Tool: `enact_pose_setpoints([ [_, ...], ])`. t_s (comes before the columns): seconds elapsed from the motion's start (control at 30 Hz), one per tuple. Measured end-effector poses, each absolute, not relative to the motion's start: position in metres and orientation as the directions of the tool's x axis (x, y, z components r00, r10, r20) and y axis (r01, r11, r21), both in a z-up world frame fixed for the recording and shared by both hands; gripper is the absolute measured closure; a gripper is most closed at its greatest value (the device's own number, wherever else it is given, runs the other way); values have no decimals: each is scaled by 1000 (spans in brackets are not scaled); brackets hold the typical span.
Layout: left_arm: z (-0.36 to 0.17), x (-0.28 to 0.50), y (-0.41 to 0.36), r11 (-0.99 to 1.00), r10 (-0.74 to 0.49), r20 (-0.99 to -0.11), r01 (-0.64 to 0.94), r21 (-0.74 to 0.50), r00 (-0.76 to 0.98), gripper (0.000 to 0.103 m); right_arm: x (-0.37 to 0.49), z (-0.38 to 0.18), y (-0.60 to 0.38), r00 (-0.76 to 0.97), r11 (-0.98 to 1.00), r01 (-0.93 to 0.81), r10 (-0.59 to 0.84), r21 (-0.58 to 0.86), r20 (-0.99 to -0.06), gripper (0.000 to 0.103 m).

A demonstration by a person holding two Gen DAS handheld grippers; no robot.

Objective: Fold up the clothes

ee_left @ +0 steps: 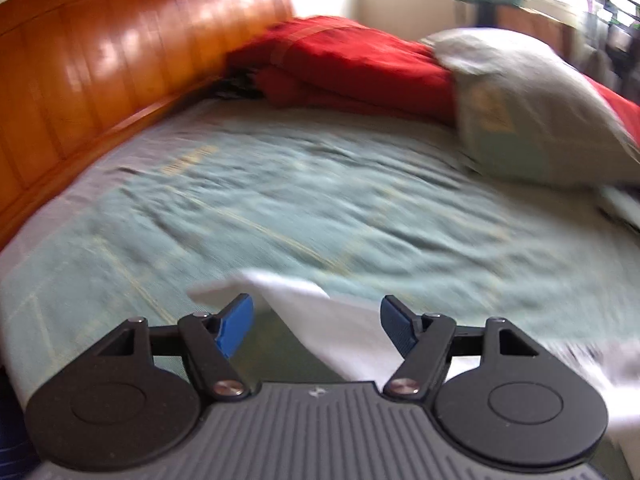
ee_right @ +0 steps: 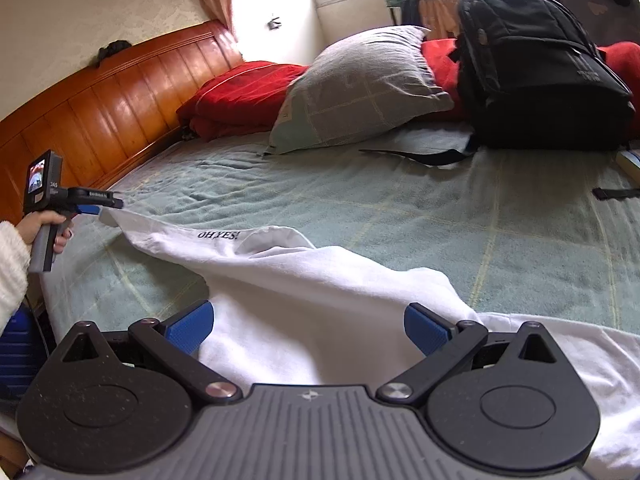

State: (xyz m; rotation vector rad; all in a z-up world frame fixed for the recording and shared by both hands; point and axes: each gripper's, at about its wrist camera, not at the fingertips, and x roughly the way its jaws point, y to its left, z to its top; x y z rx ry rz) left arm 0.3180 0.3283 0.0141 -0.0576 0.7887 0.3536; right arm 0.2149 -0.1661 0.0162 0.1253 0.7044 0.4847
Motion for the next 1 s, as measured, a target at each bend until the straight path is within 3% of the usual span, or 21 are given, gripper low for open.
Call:
enact_pose_setpoints([
  [0.3, -35, 296, 255, 996, -60, -839, -18, -83, 540, 26, 216, 22, -139, 627, 848, -465, 518, 254, -582, 0],
  [0.43, -51, 316, 242, 998, -61, -844, 9, -67, 533, 26, 211, 21, -136, 623, 846, -468, 521, 256, -583, 0],
  [0.73, -44, 382, 258, 994, -13, -767, -74, -79, 641, 26, 211, 16, -152, 641, 877, -393, 477, 276, -601, 0],
  [1.0, -45, 399, 260, 989, -56, -780, -74, -130, 623, 26, 213, 12, -154, 638, 880, -381, 473, 285, -608, 0],
])
